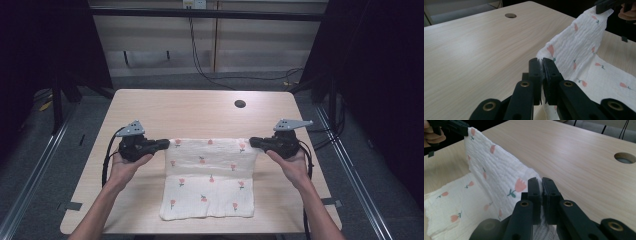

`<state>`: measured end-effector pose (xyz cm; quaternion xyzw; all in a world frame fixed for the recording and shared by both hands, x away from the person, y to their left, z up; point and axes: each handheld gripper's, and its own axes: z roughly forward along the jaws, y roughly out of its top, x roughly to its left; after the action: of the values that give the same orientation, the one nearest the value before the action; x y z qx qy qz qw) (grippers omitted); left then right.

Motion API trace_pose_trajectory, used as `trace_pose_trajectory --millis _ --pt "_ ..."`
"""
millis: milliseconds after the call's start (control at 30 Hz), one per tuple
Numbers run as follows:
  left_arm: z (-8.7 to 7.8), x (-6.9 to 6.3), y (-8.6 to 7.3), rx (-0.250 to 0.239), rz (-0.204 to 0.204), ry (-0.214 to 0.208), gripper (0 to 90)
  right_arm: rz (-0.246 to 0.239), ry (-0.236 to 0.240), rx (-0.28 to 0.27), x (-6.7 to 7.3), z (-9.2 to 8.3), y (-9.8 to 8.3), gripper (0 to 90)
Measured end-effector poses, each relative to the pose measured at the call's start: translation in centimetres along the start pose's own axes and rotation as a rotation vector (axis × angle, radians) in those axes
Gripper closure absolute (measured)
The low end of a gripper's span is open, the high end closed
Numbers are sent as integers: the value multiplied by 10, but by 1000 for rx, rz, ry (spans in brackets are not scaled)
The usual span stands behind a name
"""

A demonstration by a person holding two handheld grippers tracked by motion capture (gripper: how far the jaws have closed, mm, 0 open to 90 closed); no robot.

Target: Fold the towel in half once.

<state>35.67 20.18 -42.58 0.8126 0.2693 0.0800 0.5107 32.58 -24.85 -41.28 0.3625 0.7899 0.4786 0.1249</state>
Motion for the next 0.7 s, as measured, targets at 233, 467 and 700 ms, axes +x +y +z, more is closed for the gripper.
trace_pose_trajectory --millis 233,467,700 --pt "-6 -11 -3 40 42 -20 862 -11 8 7 8 -8 -7 857" --pt "-12 -19 -16 22 25 -38 862 -21 14 31 20 -14 -16 859" --pt "-17 -26 -19 53 43 -38 862 -30 25 29 28 -20 -19 859"
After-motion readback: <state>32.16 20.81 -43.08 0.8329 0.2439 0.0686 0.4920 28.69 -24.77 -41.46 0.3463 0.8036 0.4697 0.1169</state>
